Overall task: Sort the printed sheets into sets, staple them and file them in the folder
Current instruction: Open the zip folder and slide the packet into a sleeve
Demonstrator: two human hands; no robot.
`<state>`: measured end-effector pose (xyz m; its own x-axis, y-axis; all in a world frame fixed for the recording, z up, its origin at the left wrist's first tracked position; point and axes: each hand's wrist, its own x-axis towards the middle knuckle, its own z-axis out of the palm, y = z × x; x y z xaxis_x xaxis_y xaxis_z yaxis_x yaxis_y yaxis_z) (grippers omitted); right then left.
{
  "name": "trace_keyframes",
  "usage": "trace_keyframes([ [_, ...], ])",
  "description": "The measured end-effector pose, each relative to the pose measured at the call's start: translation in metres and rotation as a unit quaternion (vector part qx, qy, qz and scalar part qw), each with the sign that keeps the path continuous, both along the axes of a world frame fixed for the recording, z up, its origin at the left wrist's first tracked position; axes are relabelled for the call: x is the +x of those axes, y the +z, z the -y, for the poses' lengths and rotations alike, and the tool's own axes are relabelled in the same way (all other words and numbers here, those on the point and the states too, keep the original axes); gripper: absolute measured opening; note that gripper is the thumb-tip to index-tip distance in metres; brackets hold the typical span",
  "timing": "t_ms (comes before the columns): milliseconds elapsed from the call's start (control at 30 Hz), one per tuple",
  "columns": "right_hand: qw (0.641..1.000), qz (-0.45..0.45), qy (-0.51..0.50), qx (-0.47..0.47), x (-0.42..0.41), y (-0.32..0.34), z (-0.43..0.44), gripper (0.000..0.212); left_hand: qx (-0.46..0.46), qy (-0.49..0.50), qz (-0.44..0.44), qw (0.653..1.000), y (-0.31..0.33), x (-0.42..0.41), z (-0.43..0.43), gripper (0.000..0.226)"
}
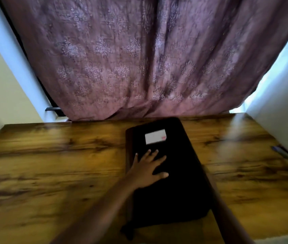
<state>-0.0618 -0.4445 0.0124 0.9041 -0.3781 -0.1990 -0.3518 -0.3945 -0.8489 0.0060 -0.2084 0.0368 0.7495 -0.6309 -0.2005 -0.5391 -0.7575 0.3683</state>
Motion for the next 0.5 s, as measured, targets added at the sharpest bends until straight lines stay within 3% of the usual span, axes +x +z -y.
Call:
trace_keyframes([
  [67,0.996,0.039,-0.015,0.075,-0.005,0.0,0.016,0.016,0.059,-0.006,0.023,0.998,-0.029,-0.004,0.014,0.073],
  [200,0.994,0.05,0.045,0.086,-0.002,-0.027,0.051,0.047,0.045,-0.007,0.049,0.998,-0.035,-0.008,0.016,0.086],
  [300,0.995,0.021,-0.012,0.093,0.014,-0.021,0.051,0.029,0.051,-0.001,0.052,0.997,-0.037,-0.004,0.012,0.075],
  [333,0.999,0.021,-0.021,0.038,0.02,-0.015,0.045,0.019,0.044,-0.001,0.045,0.998,-0.037,-0.002,0.012,0.073],
  [367,0.999,0.029,-0.011,-0.032,0.027,-0.013,0.041,0.024,0.039,-0.005,0.036,0.999,-0.036,0.002,0.012,0.073],
  [433,0.984,0.052,0.039,-0.164,0.037,-0.007,0.025,0.052,0.033,-0.009,0.029,0.999,-0.03,0.012,0.011,0.076],
  [500,0.957,0.059,0.096,-0.265,0.048,-0.004,0.008,0.064,0.026,0.015,0.048,0.998,-0.028,0.018,0.014,0.077],
])
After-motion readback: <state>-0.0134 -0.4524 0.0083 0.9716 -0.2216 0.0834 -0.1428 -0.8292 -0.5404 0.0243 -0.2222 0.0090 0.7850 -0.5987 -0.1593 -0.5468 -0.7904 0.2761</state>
